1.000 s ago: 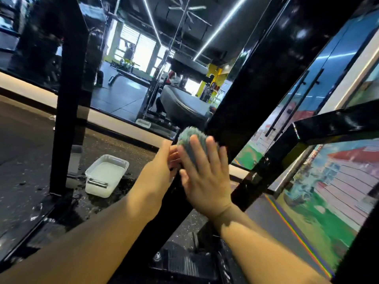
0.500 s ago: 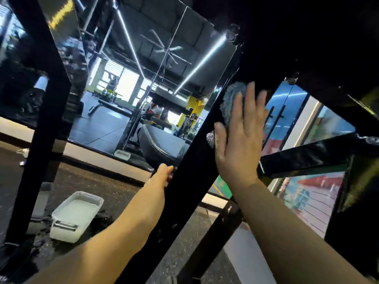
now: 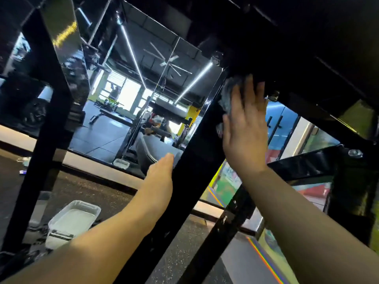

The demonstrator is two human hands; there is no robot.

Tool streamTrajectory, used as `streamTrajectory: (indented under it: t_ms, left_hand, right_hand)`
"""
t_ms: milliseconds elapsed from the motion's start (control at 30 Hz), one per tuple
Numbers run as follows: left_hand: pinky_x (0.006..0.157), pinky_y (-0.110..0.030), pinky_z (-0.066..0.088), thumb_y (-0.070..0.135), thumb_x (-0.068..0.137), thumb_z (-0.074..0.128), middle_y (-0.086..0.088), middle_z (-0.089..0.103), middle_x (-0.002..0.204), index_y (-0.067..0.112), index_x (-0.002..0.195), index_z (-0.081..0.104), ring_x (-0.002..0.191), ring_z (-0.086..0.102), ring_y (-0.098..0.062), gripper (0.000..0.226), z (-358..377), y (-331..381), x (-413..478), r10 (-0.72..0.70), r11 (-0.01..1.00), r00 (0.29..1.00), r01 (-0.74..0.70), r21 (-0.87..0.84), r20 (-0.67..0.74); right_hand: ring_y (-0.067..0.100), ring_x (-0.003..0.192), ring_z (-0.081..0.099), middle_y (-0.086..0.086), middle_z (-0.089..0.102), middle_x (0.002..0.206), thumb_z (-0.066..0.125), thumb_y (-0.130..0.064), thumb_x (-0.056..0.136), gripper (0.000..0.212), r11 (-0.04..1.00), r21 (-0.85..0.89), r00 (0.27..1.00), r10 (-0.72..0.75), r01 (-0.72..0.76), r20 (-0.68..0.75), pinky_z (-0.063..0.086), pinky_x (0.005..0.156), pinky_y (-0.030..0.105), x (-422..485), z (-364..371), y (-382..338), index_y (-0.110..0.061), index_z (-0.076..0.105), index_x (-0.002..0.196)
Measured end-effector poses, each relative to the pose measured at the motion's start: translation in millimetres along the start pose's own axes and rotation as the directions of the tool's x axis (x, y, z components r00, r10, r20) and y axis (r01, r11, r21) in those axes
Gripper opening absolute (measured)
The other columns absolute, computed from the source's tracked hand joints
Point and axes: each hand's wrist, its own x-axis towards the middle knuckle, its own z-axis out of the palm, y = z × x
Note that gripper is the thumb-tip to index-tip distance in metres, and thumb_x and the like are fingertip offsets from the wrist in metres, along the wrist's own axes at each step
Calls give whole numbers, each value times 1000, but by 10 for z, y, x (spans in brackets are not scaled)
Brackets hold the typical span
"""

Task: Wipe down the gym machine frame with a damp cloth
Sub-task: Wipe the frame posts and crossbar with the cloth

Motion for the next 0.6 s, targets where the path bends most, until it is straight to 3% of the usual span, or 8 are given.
streamTrajectory:
  t_ms: [33,100,133,200,300,400,467,600]
  left_hand:
    - [70,-21,33,37,85,34,0,46,81,19,72,43,81,43,-15,24,47,100,-49,70,998,997,-70,3,-21]
    - [86,-27,38,46,78,26,0,53,94,24,79,48,89,48,-11,31,145,254,-238,127,992,991,-128,14,48]
    - [91,-33,39,49,86,28,0,55,102,26,81,51,94,50,-12,33,123,190,-346,131,991,989,-128,-40,65]
    - [84,-27,40,43,100,27,6,58,107,30,84,59,92,53,-3,38,79,16,-401,136,979,991,-135,-155,-7]
    - [68,-17,39,41,101,24,7,60,103,26,102,60,83,54,0,40,-47,-318,-391,-15,978,996,-4,-210,-88]
    - [80,-22,40,42,101,22,-2,62,112,17,114,58,95,56,-9,46,-244,-821,-493,-100,973,991,79,-217,-88]
    - [81,-22,41,43,101,21,-1,62,116,18,117,59,102,56,-8,48,-344,-1045,-555,-115,978,989,97,-186,-89]
    - [68,-19,50,43,100,26,-1,69,100,16,104,66,80,66,-3,49,-448,-1412,-621,-227,948,966,190,-256,-125]
  right_hand:
    - [43,140,21,24,30,151,39,-20,97,49,993,1,991,118,-118,-62,17,117,48,220,-10,67,-1,37,143]
    - [42,141,21,24,30,151,37,-26,99,52,988,40,985,149,-146,-90,17,118,49,302,-5,6,0,36,144]
    - [40,141,20,23,30,152,36,-27,99,53,990,55,987,134,-129,-90,15,118,49,175,48,-92,0,35,144]
    - [38,142,18,23,31,151,34,-29,100,53,996,77,996,56,-50,-69,11,120,45,-205,206,-310,-2,33,145]
    - [32,145,11,16,32,151,42,-29,96,52,996,22,996,-91,91,6,6,120,41,-779,402,-604,-11,32,144]
    - [22,148,-8,11,23,151,44,-28,93,55,994,33,993,-106,104,58,2,120,39,-1315,536,-872,-16,29,145]
    - [22,148,-10,10,21,151,41,-28,94,55,990,37,986,-137,134,91,1,120,40,-1624,615,-990,-16,28,145]
    - [23,149,-3,6,18,156,46,-29,92,61,962,52,929,-273,269,249,2,120,41,-2535,812,-1315,-19,26,148]
